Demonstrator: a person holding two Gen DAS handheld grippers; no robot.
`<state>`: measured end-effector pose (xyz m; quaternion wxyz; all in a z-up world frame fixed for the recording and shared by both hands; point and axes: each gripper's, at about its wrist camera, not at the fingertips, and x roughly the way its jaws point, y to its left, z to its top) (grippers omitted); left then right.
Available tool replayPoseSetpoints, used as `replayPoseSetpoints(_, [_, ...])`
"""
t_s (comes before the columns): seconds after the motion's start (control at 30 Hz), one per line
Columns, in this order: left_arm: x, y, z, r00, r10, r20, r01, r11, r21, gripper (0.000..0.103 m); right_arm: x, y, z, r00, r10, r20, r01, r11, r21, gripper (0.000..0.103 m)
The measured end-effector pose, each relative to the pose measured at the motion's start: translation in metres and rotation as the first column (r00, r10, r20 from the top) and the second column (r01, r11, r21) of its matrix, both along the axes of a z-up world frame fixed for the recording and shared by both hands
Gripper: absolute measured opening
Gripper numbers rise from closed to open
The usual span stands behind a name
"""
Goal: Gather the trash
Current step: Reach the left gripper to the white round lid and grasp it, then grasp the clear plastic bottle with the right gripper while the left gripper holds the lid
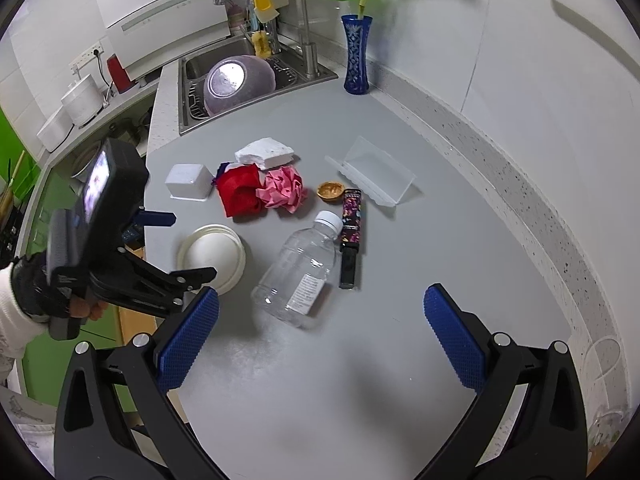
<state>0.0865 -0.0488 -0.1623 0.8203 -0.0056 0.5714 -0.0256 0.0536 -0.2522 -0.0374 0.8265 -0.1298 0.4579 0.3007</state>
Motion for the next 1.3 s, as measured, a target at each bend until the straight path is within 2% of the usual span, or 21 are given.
replayPoseSetpoints(0.4, [0.009,-0.009,-0.036,0.999,0.005,-0.043,-0.004,0.999,0.046,0.098,0.010,-0.007,-0.011,1.000,-0.006,-0.029,0.006,1.000,-0.009,0.100])
replayPoseSetpoints(0.47, [0.008,-0.008,-0.041,0.998,0.014,-0.059,-0.012,0.999,0.029,0.098,0.010,-0.006,-0.012,1.000,-0.005,-0.030,0.005,1.000,-0.008,0.100])
replayPoseSetpoints(0.5, [0.008,-0.007,-0.042,0.998,0.017,-0.061,-0.016,1.000,0.018,0.094,0.010,-0.006,-0.012,1.000,-0.005,-0.031,0.004,1.000,-0.007,0.100])
replayPoseSetpoints(0.67, [0.003,-0.004,-0.039,0.999,0.014,-0.047,-0.014,1.000,-0.008,0.094,0.011,-0.004,-0.015,0.999,-0.008,-0.035,0.008,1.000,-0.005,0.100])
replayPoseSetpoints(0.87, [-0.010,0.009,-0.012,1.000,0.020,0.002,-0.020,1.000,-0.015,0.094,0.011,0.005,-0.023,0.998,-0.036,-0.044,0.035,0.999,-0.016,0.100])
replayPoseSetpoints(1.17, [-0.027,0.032,0.047,0.996,0.021,0.092,-0.021,1.000,0.001,0.094,0.023,0.036,-0.046,0.986,-0.116,-0.116,0.115,0.993,-0.015,0.100])
replayPoseSetpoints(1.3, [-0.030,0.039,0.063,0.992,0.029,0.120,-0.029,1.000,0.002,0.094,0.033,0.053,-0.065,0.974,-0.163,-0.159,0.159,0.987,-0.039,0.100])
